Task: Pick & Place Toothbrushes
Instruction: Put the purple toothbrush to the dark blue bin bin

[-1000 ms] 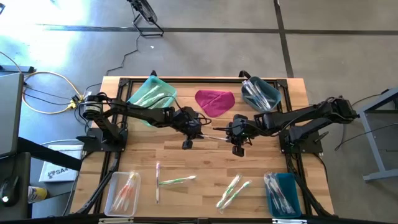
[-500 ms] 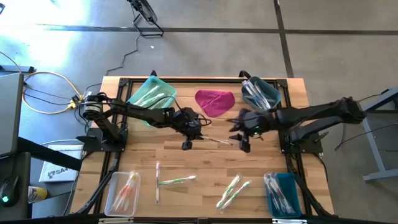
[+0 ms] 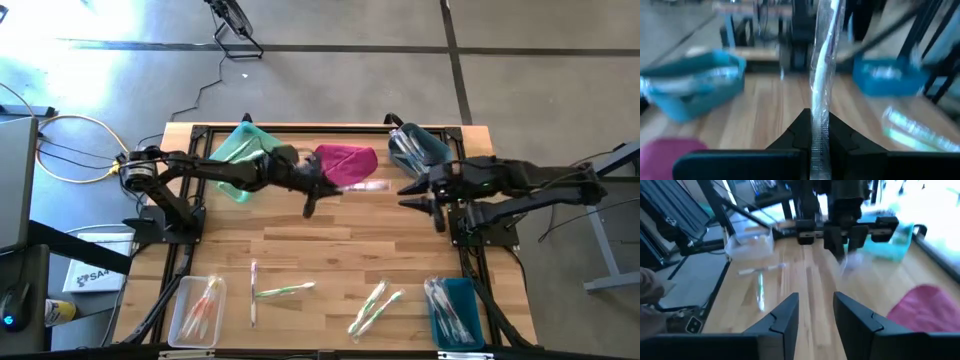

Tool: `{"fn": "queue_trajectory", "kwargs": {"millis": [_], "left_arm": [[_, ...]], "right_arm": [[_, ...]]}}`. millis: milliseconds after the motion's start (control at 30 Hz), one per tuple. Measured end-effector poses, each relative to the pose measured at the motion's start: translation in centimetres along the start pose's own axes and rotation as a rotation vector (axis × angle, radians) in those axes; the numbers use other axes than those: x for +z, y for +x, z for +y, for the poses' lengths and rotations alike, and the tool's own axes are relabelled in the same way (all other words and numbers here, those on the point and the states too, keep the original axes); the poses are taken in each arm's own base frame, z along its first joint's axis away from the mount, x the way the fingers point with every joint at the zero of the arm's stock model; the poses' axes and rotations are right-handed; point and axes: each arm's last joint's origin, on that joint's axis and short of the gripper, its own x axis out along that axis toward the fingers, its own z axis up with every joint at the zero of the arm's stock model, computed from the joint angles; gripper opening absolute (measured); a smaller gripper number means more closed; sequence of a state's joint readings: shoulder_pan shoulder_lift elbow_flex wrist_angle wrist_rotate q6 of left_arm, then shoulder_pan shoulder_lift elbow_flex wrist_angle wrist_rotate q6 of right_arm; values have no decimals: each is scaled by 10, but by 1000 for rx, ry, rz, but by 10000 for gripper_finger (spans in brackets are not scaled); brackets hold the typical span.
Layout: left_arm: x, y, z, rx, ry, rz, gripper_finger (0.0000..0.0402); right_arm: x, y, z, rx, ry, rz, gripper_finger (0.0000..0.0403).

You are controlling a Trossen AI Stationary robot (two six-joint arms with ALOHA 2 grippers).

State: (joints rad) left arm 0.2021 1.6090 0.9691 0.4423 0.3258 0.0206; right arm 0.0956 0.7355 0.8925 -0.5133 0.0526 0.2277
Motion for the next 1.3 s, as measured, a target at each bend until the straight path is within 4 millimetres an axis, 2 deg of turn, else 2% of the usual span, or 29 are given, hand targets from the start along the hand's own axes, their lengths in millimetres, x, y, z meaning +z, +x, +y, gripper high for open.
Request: {"fn": "queue_trajectory", "kwargs": {"millis": [100,233,333,467,600,733,900,1033,1300], "left_arm": [[12,-7,10,-56,-42,-100,20],[20,-10,13,-109,-55,-173,20],[22,-10,12,-112,-49,-189,20],[24,-11,12,-114,-42,-210,20],[24,-11,12,-112,-41,-213,20],[24,-11,12,-114,-42,-210,20],[24,-11,12,-114,-43,-210,20],[24,-11,12,-113,-42,-210,20],[24,-11,12,-113,-39,-210,19]], "right_arm": [[2,-11,-1,-19,-59,-55,111],[10,-9,-2,-97,-115,-139,110],[18,6,-1,-157,-200,-180,110],[26,36,1,-208,-286,-216,110],[27,63,4,-199,-326,-225,110],[27,79,4,-199,-330,-232,121],[31,83,6,-197,-375,-282,147],[35,81,7,-197,-370,-320,152],[36,79,7,-200,-369,-325,106]]}}
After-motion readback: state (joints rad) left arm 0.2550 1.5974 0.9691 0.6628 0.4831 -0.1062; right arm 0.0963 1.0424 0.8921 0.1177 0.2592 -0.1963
